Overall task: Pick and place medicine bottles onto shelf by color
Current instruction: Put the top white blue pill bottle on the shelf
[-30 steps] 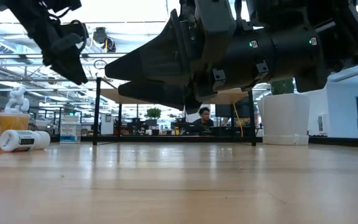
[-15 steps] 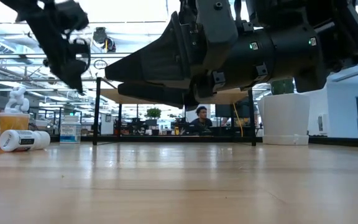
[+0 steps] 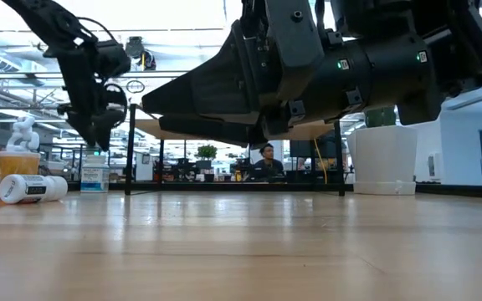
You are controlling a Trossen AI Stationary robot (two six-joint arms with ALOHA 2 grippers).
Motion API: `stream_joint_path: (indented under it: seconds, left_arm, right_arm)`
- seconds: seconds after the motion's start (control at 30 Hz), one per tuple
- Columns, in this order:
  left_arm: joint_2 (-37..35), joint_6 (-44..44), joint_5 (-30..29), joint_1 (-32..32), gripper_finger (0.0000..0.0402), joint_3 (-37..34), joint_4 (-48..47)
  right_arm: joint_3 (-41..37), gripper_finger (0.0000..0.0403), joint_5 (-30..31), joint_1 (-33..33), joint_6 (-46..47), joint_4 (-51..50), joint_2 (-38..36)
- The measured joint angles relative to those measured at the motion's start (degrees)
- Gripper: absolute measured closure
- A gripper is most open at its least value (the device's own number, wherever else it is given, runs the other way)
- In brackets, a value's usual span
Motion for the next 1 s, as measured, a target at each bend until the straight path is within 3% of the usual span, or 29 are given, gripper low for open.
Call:
stream_joint_path:
  seconds: [0.4,0.77,1.0]
  left_arm:
    - [4.3,-0.8,0.4,3.5,0.0137,0.0,3.2]
    - [6.8,-2.2,2.2,3.9,0.0225,0.1,3.6]
    - [5.6,-3.4,2.2,3.7,0.0228,0.4,1.4]
  right_arm:
    - [0.0,0.0186,0.0,0.0,0.0,-0.9,0.0]
    - [0.0,0.0186,0.0,0.0,0.1,-1.0,0.0]
    - [0.0,0.0186,0.1,0.0,0.9,-1.0,0.0]
